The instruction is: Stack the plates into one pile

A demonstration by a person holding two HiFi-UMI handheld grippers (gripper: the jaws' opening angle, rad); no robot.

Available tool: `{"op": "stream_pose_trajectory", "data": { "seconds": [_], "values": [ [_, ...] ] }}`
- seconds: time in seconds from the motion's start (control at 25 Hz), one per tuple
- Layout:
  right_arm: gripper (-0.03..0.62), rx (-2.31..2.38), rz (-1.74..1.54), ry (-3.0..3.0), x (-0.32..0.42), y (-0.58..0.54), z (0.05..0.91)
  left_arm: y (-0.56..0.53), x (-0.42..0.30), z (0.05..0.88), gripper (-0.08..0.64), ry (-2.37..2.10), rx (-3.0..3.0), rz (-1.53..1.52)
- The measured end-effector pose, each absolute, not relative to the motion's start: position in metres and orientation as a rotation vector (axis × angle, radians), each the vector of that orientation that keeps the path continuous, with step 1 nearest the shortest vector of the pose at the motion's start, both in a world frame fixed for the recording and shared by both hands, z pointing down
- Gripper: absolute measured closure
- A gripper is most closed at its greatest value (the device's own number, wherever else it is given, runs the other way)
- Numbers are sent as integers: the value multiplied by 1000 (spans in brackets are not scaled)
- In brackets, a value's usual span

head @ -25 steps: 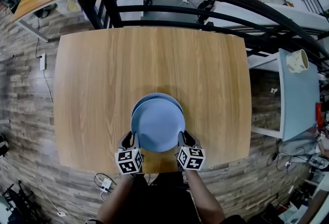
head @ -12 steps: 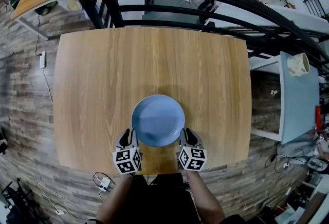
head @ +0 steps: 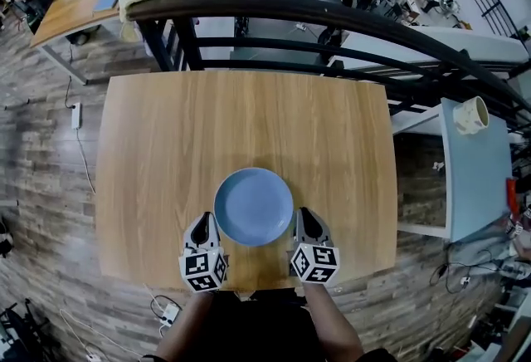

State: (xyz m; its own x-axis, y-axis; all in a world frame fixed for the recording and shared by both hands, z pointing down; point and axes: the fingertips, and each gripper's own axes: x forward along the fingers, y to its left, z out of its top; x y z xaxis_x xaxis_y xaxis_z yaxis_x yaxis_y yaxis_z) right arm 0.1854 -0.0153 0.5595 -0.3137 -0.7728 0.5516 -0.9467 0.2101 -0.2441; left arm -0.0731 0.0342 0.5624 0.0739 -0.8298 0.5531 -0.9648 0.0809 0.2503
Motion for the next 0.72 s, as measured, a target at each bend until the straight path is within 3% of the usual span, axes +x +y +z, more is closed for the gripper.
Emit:
{"op": "stream_pose_trajectory", "data": {
  "seconds": [0.72],
  "values": [
    [551, 1623, 600, -2456, 189, 9, 424, 59, -51, 414, 537, -1899, 2002, 65]
  ]
}}
